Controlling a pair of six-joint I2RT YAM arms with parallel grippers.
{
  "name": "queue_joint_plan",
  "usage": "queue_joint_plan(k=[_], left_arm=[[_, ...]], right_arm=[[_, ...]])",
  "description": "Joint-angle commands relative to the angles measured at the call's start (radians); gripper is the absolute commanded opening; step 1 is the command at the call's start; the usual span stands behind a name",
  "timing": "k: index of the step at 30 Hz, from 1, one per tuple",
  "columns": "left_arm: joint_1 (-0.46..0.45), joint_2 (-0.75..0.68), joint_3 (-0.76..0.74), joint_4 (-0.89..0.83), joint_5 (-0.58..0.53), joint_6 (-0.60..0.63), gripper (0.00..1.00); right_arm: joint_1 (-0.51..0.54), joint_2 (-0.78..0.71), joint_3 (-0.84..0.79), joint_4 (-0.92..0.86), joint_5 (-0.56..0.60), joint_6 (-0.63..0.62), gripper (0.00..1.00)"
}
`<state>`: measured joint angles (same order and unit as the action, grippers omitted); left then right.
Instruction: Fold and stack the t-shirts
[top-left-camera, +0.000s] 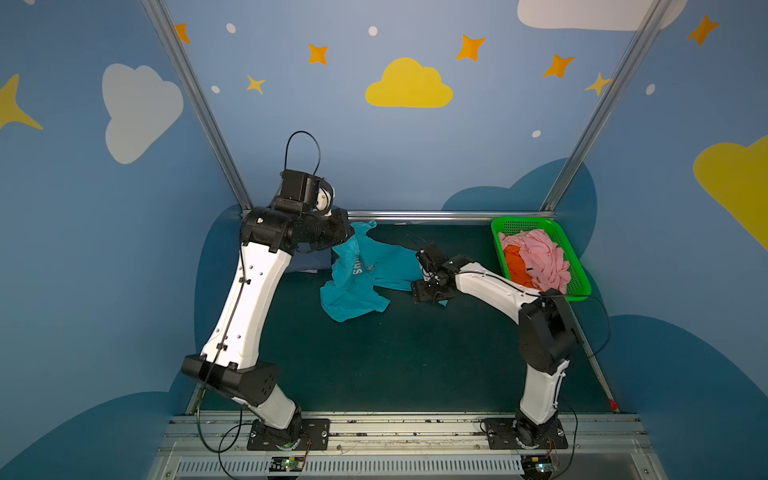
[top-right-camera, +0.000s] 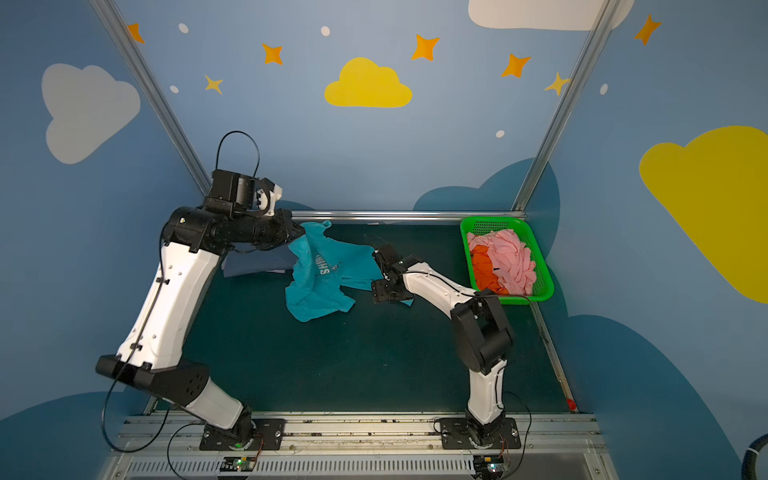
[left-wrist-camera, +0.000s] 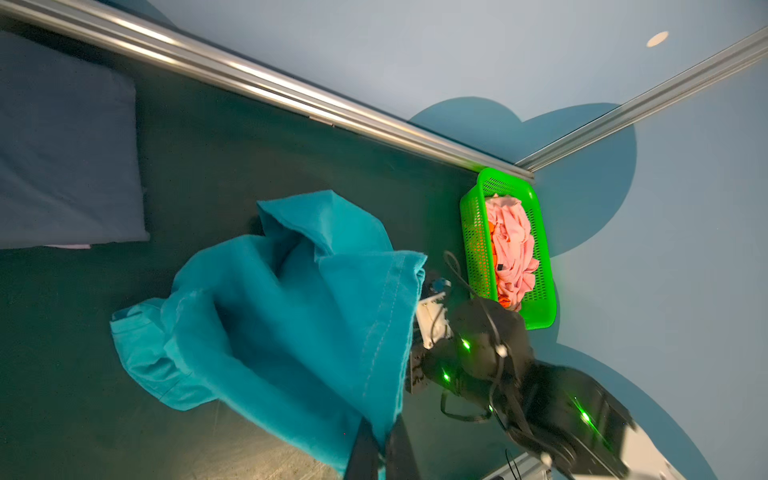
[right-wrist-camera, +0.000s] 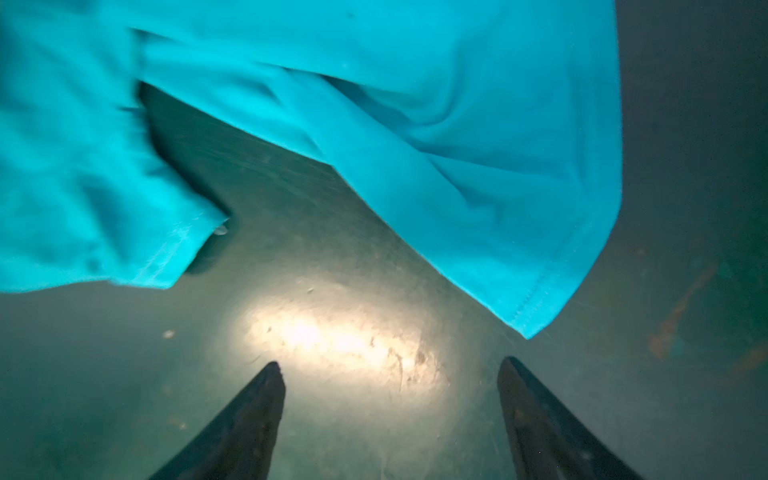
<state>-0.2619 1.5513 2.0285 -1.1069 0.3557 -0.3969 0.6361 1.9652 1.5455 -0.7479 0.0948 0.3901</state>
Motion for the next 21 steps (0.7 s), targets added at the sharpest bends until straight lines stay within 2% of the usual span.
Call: queue_joint_plan(k=[1, 6, 11, 13, 14, 15, 16, 17, 21], left_arm=[[0.004, -0.106, -0.121, 0.051, -0.013, 0.0, 0.04], [0.017, -0.246, -0.274, 0.055, -0.063, -0.008, 0.04], [0.052, -0.323, -0.372, 0.058, -0.068, -0.026, 0.04], [0.063, -0.334, -0.39, 0.062, -0.066, -0.032, 0.04], [0.066, -0.336, -0.393, 0.063, -0.066, -0.033, 0.04], [0.07, -0.337, -0.395, 0.065, -0.064, -0.033, 0.04], [0.074, -0.336, -0.396, 0.066, -0.064, -0.034, 0.04], [0.077, -0.335, -0.396, 0.068, -0.061, -0.033, 0.04], [0.091, -0.332, -0.399, 0.077, -0.078, -0.033, 0.04]], right_arm=[[-0.039, 0.072, 0.098, -0.136, 0.008, 0.024, 0.82], [-0.059, 0.145, 0.147, -0.112, 0.044, 0.03, 0.81], [-0.081, 0.212, 0.144, -0.081, -0.031, 0.023, 0.7], [-0.085, 0.212, 0.112, -0.058, -0.072, 0.033, 0.59], [-0.088, 0.203, 0.086, -0.041, -0.09, 0.038, 0.42], [-0.088, 0.189, 0.059, -0.027, -0.099, 0.046, 0.17], [-0.09, 0.173, 0.031, -0.018, -0.102, 0.052, 0.04], [-0.09, 0.149, -0.003, -0.008, -0.105, 0.058, 0.0], [-0.087, 0.004, -0.18, 0.018, -0.125, 0.078, 0.0]])
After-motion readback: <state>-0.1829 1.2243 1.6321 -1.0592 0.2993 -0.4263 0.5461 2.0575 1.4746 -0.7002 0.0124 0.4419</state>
